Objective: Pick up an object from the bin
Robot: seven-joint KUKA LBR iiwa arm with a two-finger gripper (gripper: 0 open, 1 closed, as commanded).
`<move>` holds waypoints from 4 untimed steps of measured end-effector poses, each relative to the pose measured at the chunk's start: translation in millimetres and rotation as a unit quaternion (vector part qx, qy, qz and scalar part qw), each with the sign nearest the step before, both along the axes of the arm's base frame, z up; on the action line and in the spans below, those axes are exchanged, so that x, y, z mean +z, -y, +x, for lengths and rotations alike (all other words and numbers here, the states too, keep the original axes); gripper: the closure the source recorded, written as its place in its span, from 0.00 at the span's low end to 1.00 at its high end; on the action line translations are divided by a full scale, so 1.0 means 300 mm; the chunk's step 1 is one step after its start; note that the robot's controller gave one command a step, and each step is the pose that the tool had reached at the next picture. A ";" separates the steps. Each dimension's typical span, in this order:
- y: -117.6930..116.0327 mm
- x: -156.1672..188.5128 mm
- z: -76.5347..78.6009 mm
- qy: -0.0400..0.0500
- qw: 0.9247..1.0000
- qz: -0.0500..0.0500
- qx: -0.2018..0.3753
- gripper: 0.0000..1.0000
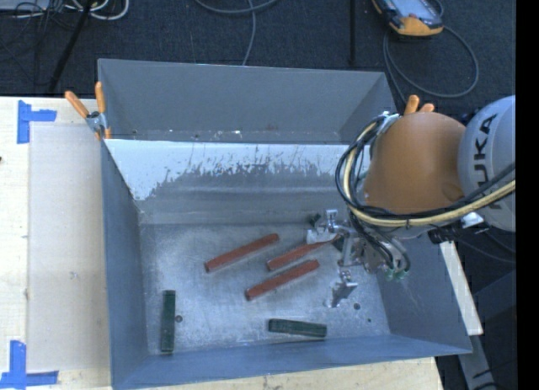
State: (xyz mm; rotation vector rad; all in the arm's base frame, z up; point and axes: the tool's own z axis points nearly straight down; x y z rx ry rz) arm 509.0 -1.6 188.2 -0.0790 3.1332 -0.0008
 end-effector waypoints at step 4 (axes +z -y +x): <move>-0.220 -0.373 0.081 0.004 1.000 0.001 0.029 1.00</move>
Offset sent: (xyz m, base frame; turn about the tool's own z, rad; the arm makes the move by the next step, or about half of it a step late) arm 0.0000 0.0000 0.0000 0.0000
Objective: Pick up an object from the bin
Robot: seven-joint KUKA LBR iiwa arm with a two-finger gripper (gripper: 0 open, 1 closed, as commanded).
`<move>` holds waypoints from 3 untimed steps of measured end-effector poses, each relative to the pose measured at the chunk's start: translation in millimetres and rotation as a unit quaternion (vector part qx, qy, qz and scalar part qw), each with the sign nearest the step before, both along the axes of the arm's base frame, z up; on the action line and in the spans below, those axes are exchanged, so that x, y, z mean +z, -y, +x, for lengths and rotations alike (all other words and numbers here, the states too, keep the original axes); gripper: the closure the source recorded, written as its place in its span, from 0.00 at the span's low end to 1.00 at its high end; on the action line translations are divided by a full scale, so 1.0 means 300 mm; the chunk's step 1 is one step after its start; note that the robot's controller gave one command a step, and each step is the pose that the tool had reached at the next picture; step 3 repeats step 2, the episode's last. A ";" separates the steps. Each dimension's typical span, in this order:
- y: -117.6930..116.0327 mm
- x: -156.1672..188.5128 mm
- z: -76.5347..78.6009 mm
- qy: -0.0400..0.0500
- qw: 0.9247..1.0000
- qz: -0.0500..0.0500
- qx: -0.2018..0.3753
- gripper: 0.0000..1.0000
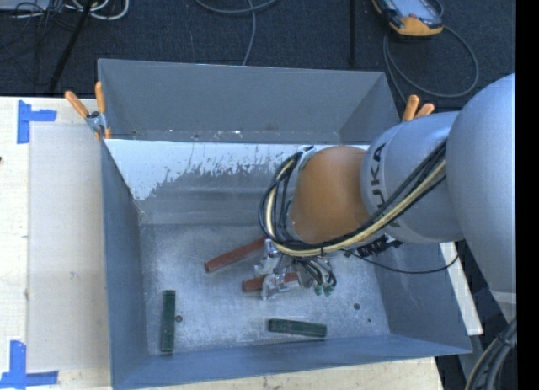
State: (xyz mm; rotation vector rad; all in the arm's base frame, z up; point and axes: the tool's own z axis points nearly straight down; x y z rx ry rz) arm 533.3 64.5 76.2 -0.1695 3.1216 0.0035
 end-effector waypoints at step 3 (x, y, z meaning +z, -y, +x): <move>0.000 0.594 0.021 -0.003 1.000 -0.001 0.022 1.00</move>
Offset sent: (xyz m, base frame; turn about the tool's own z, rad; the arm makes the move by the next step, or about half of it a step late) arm 0.0043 -0.0009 0.1741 -0.0453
